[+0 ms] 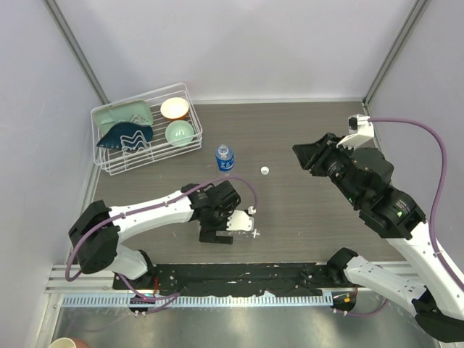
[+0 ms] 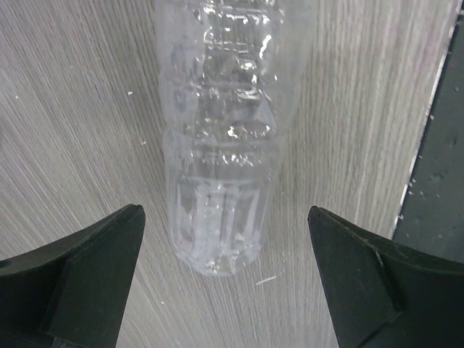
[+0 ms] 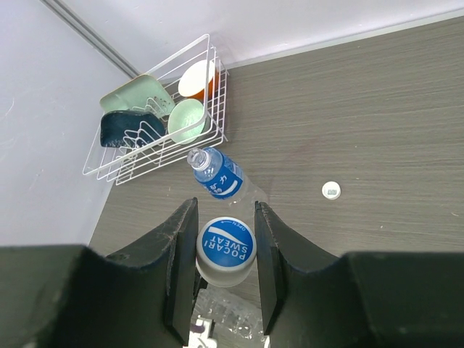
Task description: Screw on the bottle caps
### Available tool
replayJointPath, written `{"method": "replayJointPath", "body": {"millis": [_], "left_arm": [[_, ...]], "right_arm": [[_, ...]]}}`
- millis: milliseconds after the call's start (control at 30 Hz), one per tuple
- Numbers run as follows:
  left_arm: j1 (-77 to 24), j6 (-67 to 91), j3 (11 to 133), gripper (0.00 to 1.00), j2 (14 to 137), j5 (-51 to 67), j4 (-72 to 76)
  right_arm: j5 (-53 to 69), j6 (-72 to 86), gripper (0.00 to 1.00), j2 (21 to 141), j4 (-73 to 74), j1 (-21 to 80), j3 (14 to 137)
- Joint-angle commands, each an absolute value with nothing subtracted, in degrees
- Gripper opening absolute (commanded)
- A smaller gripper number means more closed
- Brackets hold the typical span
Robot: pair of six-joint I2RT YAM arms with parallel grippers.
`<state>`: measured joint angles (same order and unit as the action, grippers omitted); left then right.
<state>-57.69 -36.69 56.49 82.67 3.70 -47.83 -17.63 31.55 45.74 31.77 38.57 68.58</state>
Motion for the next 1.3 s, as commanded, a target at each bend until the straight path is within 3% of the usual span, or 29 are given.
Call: {"method": "replayJointPath", "body": {"millis": [0,367,533,700,933,1100,1267], "left_arm": [[-57.48,-37.18,54.32,1.0,84.64,2.11,-40.53],[-56.87,-37.27,50.8,0.98,89.47,1.4,-33.75],[-56.87,-34.98,51.85,0.78,90.79,2.98,-33.14],[-56.87,-32.87,53.34,0.64,89.13,3.69,-34.45],[-56.87,-30.06,60.2,0.61,79.12,0.53,-42.87],[-56.87,-26.2,67.92,0.58,64.53,-3.6,-47.54],[-56.95,-23.39,70.32,0.53,53.11,3.3,-48.8]], "right_arm": [[-16.61,31.12,0.14,44.82,29.8,38.76,70.66],[-16.0,31.03,0.14,45.61,29.88,38.67,71.72],[-15.38,31.11,0.14,46.41,29.97,38.76,72.25],[-15.03,30.76,0.14,47.2,30.58,38.76,74.09],[-13.19,29.1,0.14,49.48,31.99,38.76,77.78],[-9.94,25.85,0.14,52.99,35.41,38.76,83.75],[-3.8,21.63,0.14,58.44,40.16,38.76,93.49]]}}
